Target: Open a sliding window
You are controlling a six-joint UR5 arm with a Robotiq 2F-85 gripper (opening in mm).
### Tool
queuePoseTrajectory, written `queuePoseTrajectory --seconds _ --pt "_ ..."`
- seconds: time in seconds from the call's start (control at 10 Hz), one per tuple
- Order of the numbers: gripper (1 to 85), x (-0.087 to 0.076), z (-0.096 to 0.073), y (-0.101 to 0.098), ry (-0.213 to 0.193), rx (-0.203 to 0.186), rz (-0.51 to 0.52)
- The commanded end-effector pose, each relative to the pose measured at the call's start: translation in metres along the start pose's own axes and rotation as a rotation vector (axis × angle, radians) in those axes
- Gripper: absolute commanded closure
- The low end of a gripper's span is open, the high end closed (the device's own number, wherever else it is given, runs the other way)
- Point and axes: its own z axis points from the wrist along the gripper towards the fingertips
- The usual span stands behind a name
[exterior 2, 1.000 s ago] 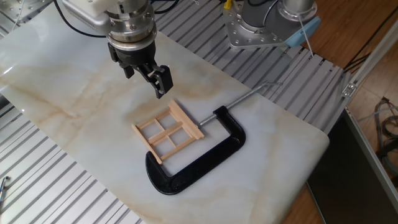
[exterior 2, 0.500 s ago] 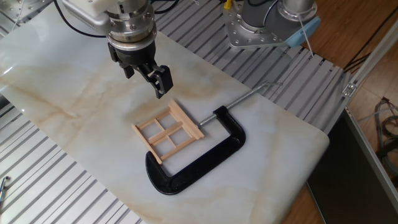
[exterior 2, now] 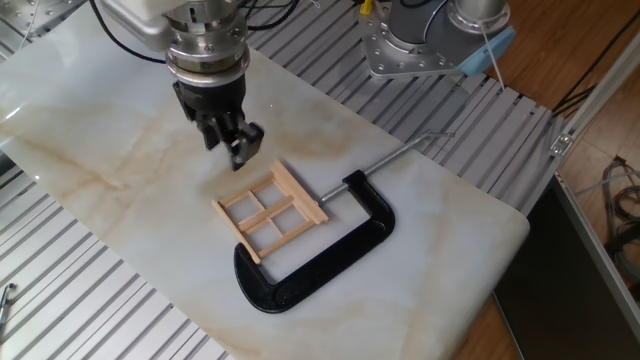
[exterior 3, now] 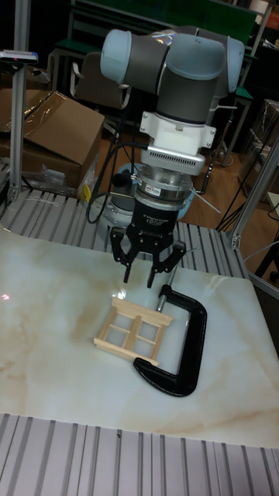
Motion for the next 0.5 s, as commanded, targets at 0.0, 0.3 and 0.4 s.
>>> queuePoseTrajectory --seconds 0.0,0.3,0.4 --pt "85.0 -0.0136 -0.0013 0.0083 -0.051 -0.026 0.046" --pt "85.0 -0.0116 -0.0009 0.0068 -0.043 -0.019 0.045" --pt "85.0 -0.0085 -0.0006 0.0064 -0.031 -0.016 0.045"
